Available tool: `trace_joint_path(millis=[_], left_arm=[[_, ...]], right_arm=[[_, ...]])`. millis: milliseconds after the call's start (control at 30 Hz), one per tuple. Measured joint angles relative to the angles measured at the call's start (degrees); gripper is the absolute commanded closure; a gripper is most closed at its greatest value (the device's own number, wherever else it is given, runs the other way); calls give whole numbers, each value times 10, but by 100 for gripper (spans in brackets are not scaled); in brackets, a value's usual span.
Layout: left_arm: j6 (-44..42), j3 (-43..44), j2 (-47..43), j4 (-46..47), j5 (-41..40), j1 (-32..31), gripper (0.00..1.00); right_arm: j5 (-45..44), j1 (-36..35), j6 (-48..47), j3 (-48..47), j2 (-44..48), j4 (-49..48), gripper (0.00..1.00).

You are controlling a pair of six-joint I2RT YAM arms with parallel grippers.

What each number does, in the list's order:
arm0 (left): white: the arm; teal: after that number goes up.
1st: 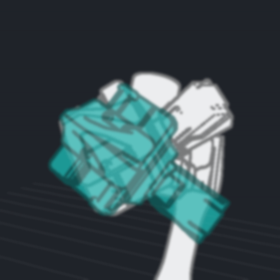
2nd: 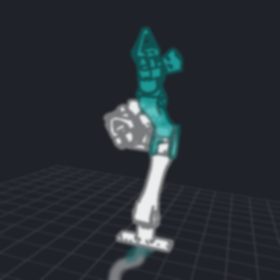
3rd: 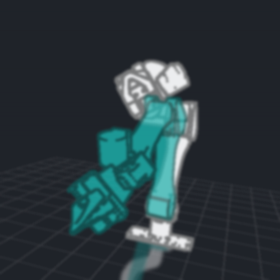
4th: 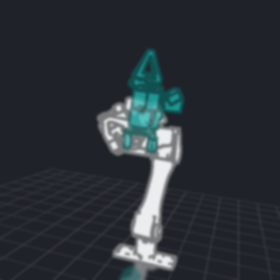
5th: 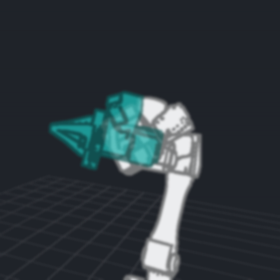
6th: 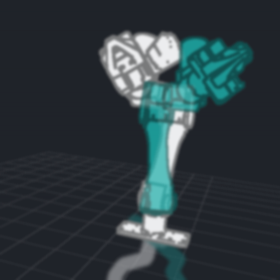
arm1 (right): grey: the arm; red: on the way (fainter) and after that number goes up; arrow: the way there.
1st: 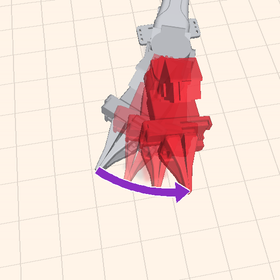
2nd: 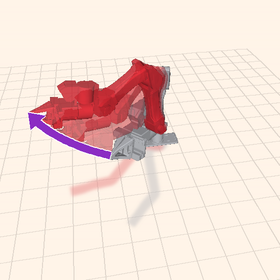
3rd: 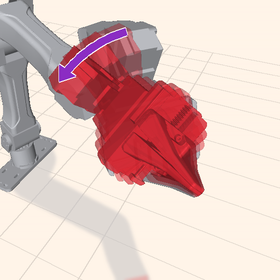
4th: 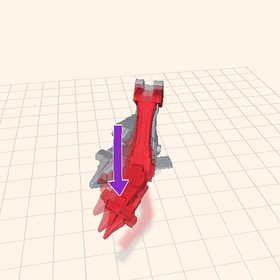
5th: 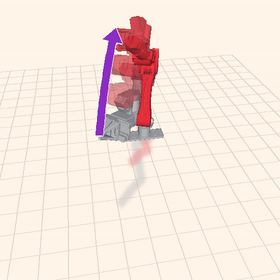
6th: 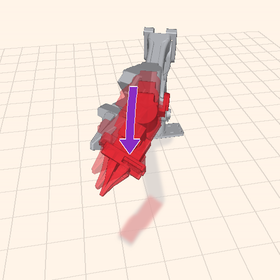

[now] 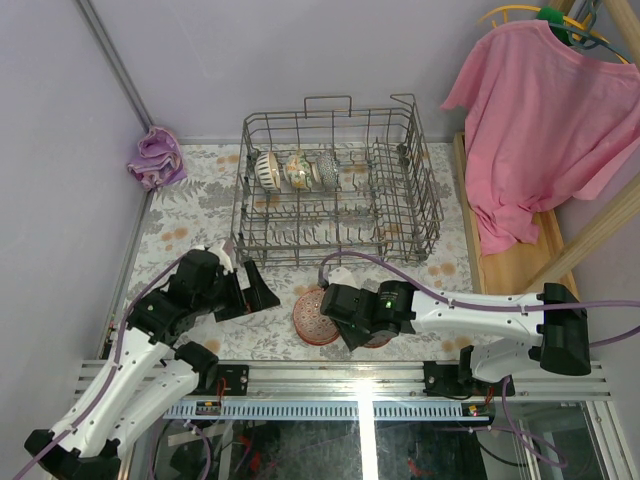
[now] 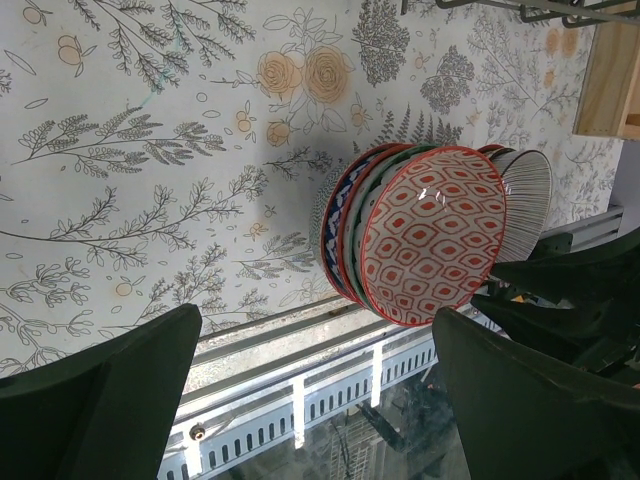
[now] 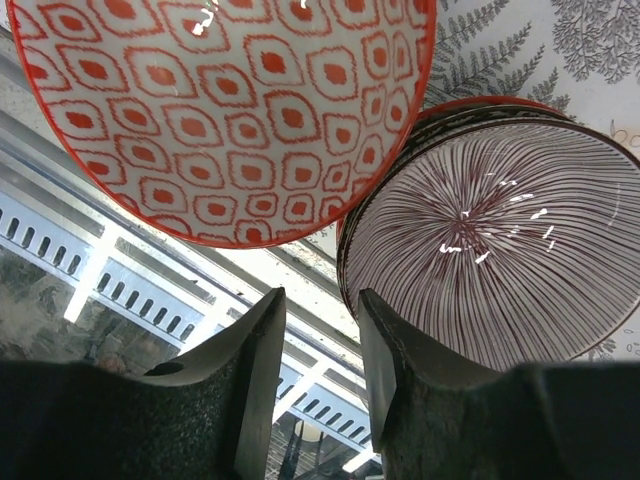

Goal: Load the bowls into the dish rack
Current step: Pick up the bowl from the center of the board.

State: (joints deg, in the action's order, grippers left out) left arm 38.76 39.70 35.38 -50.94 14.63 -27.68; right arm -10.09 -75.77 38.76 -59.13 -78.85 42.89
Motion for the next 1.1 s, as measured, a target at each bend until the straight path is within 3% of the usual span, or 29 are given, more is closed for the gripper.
trace_joint_path(millis=[167, 467, 733, 1100], left_arm=[[0, 0, 9, 3, 0, 0, 0], [1, 0, 19, 24, 0, -3, 0], [4, -1, 10, 26, 2, -6, 0], [4, -2, -9, 19, -6, -7, 0]], right_arm=[[-31, 0, 1, -29, 0, 21, 57], [-104, 7, 5, -162, -48, 63, 56], [-112, 23, 17, -184, -126, 96, 59], [-83, -10, -4, -218, -123, 59, 58]])
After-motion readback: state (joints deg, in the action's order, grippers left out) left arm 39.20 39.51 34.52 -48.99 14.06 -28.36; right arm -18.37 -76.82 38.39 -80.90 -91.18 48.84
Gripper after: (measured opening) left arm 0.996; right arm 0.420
